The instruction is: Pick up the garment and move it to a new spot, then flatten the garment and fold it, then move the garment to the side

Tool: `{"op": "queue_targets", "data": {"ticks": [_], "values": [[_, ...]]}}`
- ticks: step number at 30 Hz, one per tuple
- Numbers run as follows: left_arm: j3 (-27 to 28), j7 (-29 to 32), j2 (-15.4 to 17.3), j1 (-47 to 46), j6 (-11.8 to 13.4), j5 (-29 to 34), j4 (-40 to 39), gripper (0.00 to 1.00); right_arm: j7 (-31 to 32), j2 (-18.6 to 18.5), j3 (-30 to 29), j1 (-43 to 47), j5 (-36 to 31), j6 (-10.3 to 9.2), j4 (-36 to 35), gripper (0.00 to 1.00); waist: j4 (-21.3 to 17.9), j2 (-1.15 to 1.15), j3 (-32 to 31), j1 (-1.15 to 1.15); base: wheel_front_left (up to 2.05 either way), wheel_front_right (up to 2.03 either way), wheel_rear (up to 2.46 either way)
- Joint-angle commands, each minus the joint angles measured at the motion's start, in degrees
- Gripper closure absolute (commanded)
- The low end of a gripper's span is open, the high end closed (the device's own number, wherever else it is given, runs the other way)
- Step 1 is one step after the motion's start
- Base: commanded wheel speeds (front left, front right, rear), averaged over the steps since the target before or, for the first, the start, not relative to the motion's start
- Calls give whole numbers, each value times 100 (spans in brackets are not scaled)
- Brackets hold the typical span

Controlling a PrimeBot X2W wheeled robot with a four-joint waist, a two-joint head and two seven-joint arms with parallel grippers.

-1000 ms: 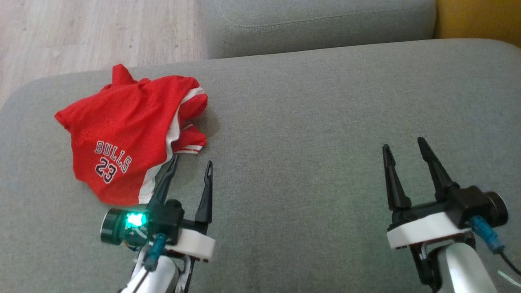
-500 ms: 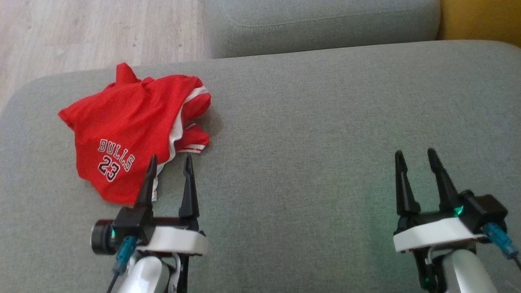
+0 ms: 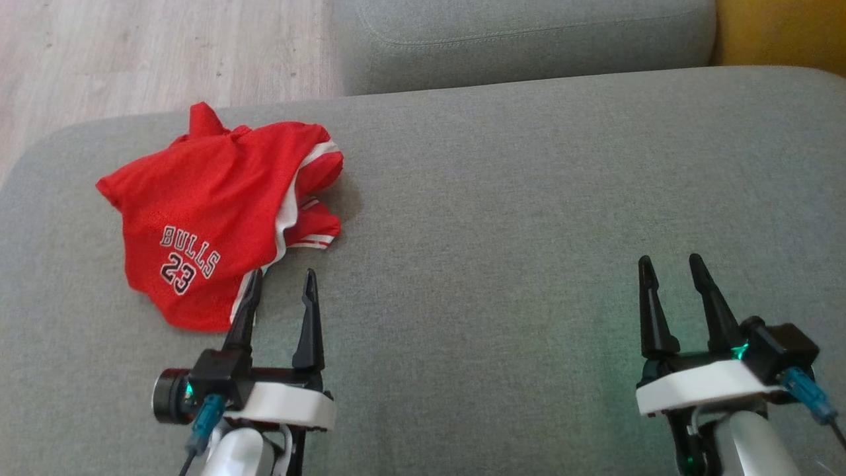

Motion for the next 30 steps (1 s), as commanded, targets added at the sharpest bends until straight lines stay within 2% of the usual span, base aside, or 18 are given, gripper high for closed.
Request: {"op": "queue_targets", "data": {"ticks": [1,6,8,10,19,30], "values": [[238,-70,-8,-169,-42,66,-143,0,-78,-40,134,-181,32,-4,-229,0,11,0,-1,0,0,0,0],[370,-70,-37,-160,-70,158,-132,0,-78,-40,233,-153,28,-4,-355,0,130,0,-30,0,0,0,0],[520,-70,-43,-127,-49,-41,-157,0,-78,-40,314,-139,30,-4,-410,0,205,0,-37,0,0,0,0],[515,-70,-44,-134,-46,108,-163,0,-78,-40,404,-138,34,-4,-488,0,294,0,-42,0,0,0,0],[685,-70,-47,-28,15,11,-168,0,-78,-40,740,-30,84,-4,-597,0,814,0,-138,0,0,0,0],[777,-70,-47,152,-45,91,-159,0,-78,-40,1084,83,160,-4,-528,0,1385,0,-253,0,0,0,0]]}}
